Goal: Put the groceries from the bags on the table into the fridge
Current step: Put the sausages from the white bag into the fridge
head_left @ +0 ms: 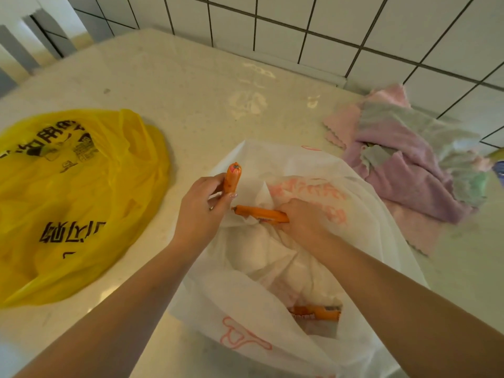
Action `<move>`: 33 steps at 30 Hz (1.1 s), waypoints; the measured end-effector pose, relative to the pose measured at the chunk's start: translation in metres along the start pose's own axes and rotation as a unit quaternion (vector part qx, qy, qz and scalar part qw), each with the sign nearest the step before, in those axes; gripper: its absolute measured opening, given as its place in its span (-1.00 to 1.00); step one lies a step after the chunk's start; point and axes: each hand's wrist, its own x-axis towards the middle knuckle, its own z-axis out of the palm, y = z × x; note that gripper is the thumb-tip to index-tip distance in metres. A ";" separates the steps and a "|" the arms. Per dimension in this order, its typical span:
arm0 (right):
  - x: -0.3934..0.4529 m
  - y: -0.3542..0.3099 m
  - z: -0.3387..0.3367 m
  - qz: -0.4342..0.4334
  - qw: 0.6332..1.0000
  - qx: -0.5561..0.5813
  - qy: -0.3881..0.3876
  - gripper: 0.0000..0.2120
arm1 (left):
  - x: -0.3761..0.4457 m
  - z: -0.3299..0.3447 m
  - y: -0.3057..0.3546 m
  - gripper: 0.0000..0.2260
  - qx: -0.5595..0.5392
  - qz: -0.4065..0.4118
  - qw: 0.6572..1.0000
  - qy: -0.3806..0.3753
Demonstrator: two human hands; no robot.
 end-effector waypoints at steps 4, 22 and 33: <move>-0.028 0.006 -0.029 0.003 1.000 0.000 -0.031 -0.83 | -0.005 -0.001 0.014 -0.78 -0.010 0.023 1.000 0.002; -0.096 0.021 -0.080 0.037 0.940 0.333 -0.069 -0.83 | -0.079 0.015 0.075 -0.81 -0.110 -0.051 0.992 -0.018; -0.158 0.080 -0.089 0.137 0.896 0.386 -0.170 -0.80 | -0.103 0.044 0.094 -0.82 -0.125 -0.029 0.983 -0.130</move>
